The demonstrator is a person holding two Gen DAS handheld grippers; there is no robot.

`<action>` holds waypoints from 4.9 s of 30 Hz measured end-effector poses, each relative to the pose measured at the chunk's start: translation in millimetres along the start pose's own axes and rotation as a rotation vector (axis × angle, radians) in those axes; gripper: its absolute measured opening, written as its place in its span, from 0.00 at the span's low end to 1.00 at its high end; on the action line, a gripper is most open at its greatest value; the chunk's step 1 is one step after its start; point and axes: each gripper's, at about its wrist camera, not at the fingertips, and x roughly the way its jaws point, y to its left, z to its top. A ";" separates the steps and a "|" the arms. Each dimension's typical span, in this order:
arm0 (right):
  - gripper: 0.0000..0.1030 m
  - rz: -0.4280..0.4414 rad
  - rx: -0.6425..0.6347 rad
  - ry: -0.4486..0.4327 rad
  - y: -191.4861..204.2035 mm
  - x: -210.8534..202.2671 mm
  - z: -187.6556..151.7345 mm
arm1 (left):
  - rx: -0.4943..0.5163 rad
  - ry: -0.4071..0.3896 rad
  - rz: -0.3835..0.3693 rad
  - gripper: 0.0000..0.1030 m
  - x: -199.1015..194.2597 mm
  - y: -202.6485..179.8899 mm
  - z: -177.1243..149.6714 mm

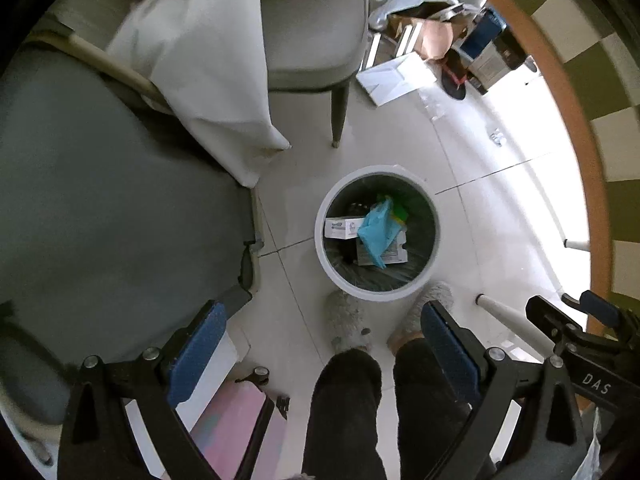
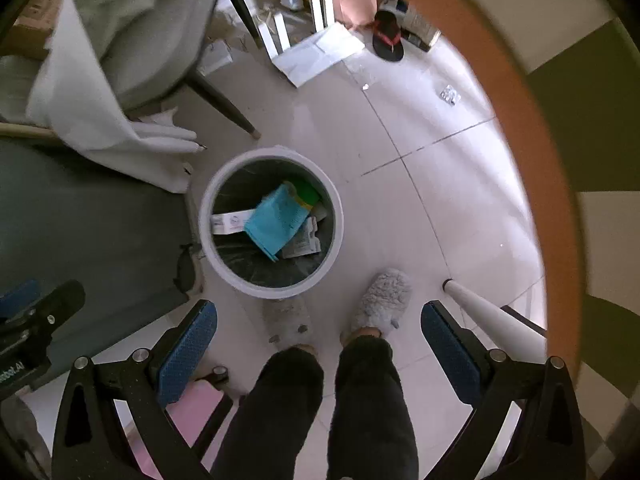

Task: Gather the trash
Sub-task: 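Turn both tools back from the bin toward the table, then grasp the milk carton with left tool while right tool grasps blue cartoon snack bag, then carry carton and snack bag to the white bin and release both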

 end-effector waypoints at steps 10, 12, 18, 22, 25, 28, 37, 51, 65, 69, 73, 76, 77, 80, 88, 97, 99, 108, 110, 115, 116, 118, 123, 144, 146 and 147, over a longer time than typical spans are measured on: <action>1.00 0.029 -0.029 -0.052 10.8 -121.0 -22.2 | 0.019 -0.044 -0.033 0.97 -103.3 2.5 -24.8; 1.00 0.035 -0.037 -0.059 11.9 -141.9 -28.8 | 0.024 -0.055 -0.031 0.97 -122.0 2.4 -28.3; 1.00 0.122 0.003 -0.095 4.6 -206.0 -44.5 | 0.080 -0.171 0.016 0.97 -198.3 -12.0 -28.6; 1.00 0.191 0.089 -0.155 -19.7 -251.6 -43.5 | 0.123 -0.285 0.009 0.97 -249.0 -37.0 -14.7; 1.00 0.220 0.185 -0.214 -58.7 -286.1 -35.7 | 0.168 -0.352 0.031 0.97 -278.3 -71.2 3.4; 1.00 0.222 0.296 -0.265 -111.3 -312.9 -27.3 | 0.224 -0.403 0.037 0.97 -300.7 -117.5 21.6; 1.00 0.141 0.663 -0.320 -327.3 -342.7 0.0 | 0.341 -0.391 0.057 1.00 -307.3 -285.3 90.9; 1.00 0.072 0.728 -0.196 -504.5 -256.9 136.1 | 0.534 -0.256 0.136 1.00 -249.4 -484.6 177.8; 0.80 0.110 0.864 -0.179 -545.1 -230.6 116.2 | 0.806 -0.113 0.024 1.00 -202.4 -615.4 227.4; 0.81 0.127 0.913 -0.174 -561.2 -225.8 100.1 | 0.832 -0.064 0.027 1.00 -184.4 -638.0 232.0; 0.81 0.128 0.927 -0.166 -569.4 -222.7 98.4 | 0.862 -0.031 0.049 1.00 -168.8 -656.8 230.9; 0.81 0.123 0.931 -0.163 -571.7 -222.1 100.8 | 0.878 -0.036 0.057 0.98 -163.7 -666.8 229.4; 0.81 0.121 0.932 -0.161 -574.4 -220.6 101.5 | 0.879 -0.047 0.052 0.90 -165.0 -668.6 228.6; 0.81 0.116 0.929 -0.160 -576.8 -220.6 110.3 | 0.878 -0.080 0.018 0.88 -173.3 -669.7 224.3; 0.80 0.108 0.894 -0.173 -560.0 -228.4 103.7 | 0.845 -0.138 -0.028 0.88 -202.9 -651.0 212.8; 0.73 0.113 0.828 -0.195 -527.5 -245.3 96.8 | 0.740 -0.181 -0.099 0.88 -232.0 -567.1 210.9; 0.72 0.122 0.814 -0.195 -516.9 -246.7 95.0 | 0.699 -0.177 -0.130 0.88 -238.0 -545.0 209.3; 0.70 0.160 0.691 -0.238 -435.2 -276.8 87.5 | 0.532 -0.187 -0.238 0.88 -260.1 -417.3 171.7; 0.70 0.182 0.656 -0.243 -406.7 -283.3 83.2 | 0.504 -0.196 -0.248 0.88 -263.0 -387.4 158.3; 0.70 0.210 0.561 -0.249 -323.8 -294.2 62.7 | 0.420 -0.208 -0.266 0.88 -264.6 -293.0 129.5; 0.70 0.223 0.536 -0.243 -299.6 -291.8 57.1 | 0.406 -0.208 -0.266 0.88 -263.0 -274.0 123.9; 0.70 0.243 0.496 -0.228 -261.2 -285.1 46.3 | 0.367 -0.199 -0.249 0.88 -251.8 -225.5 109.5; 0.70 0.299 0.412 -0.137 -156.2 -236.1 15.3 | 0.262 -0.100 -0.217 0.88 -197.7 -131.9 85.6; 0.74 0.481 0.533 0.248 -67.7 190.0 27.4 | -0.097 0.349 -0.252 0.95 208.4 -10.3 32.9; 0.84 0.511 0.543 0.262 -66.6 207.9 32.6 | -0.106 0.340 -0.230 0.95 216.6 -3.1 32.8; 0.92 0.521 0.540 0.264 -66.5 214.1 35.0 | -0.110 0.338 -0.222 0.95 217.5 0.1 32.7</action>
